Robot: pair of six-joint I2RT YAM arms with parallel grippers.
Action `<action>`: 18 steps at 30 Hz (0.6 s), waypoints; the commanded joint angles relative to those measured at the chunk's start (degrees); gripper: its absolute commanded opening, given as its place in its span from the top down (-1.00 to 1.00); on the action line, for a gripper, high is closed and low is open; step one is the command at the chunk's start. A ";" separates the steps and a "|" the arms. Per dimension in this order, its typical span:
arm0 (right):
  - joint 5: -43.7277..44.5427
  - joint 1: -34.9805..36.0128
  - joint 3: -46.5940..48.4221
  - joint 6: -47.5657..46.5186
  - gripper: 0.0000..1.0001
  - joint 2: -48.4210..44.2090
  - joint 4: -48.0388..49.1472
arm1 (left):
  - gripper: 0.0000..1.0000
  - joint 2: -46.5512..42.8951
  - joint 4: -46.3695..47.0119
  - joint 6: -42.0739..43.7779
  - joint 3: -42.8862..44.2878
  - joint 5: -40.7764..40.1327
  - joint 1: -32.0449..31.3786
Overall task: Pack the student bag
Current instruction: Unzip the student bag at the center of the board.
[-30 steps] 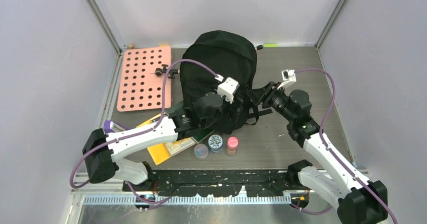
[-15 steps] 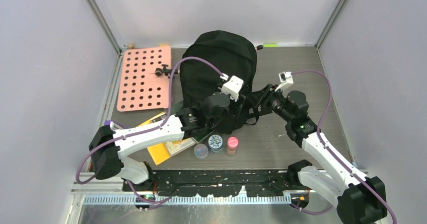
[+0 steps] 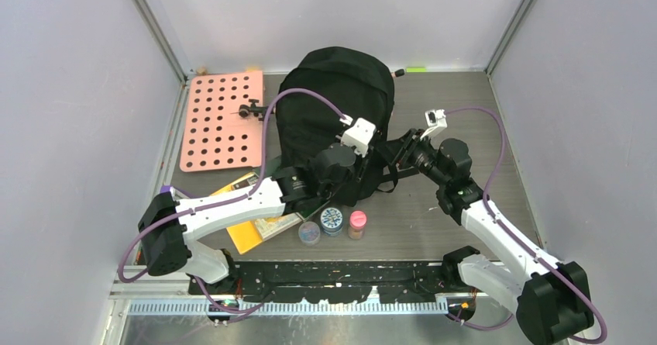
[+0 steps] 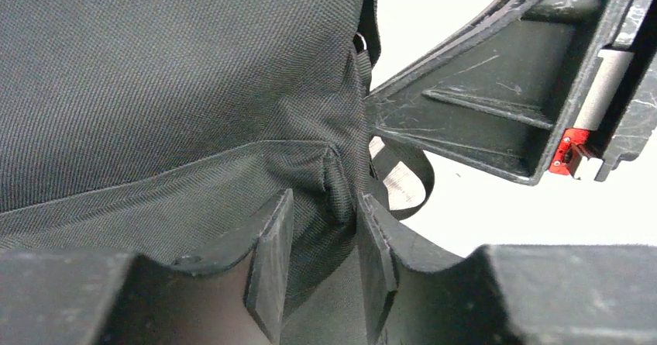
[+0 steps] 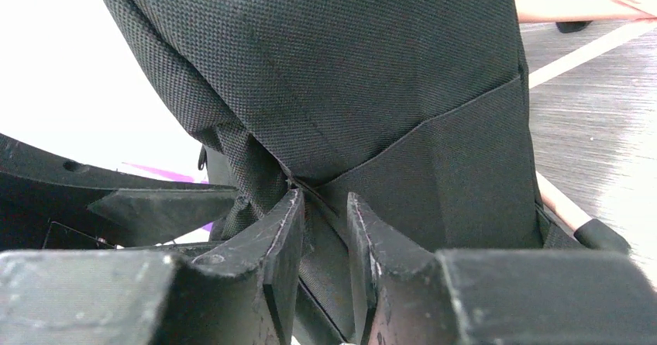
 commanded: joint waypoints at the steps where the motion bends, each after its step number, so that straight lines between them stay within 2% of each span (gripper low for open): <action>1: -2.92 -0.13 0.78 -0.29 0.35 1.17 5.82 | 0.31 -0.68 0.98 0.67 1.49 -2.65 -0.09; 6: -5.83 -0.13 1.21 -0.45 0.41 2.60 7.82 | 0.60 -0.61 0.66 0.91 1.65 -1.73 -0.14; 8: -6.70 -0.13 1.34 -0.59 0.52 2.93 8.43 | 0.76 -0.56 0.36 1.33 1.73 -1.24 -0.15; 9: -6.98 -0.13 1.35 -0.63 0.69 2.97 8.65 | 0.84 -0.61 0.07 1.37 1.81 -1.28 -0.15; 10: -7.36 -0.13 1.47 -0.68 0.77 3.01 8.82 | 0.89 -0.63 -0.33 1.38 1.83 -1.46 -0.13; 11: -7.28 -0.13 1.50 -0.83 0.90 2.93 8.76 | 0.92 -0.69 -0.54 1.31 1.77 -1.68 -0.09; 13: -6.91 -0.13 1.49 -1.13 0.98 2.37 8.43 | 0.98 -0.93 -0.81 0.93 1.47 -2.05 -0.10; 18: -4.53 -0.13 1.67 -1.27 0.99 -1.21 6.24 | 1.00 -1.66 -1.13 0.24 0.35 -2.58 -0.08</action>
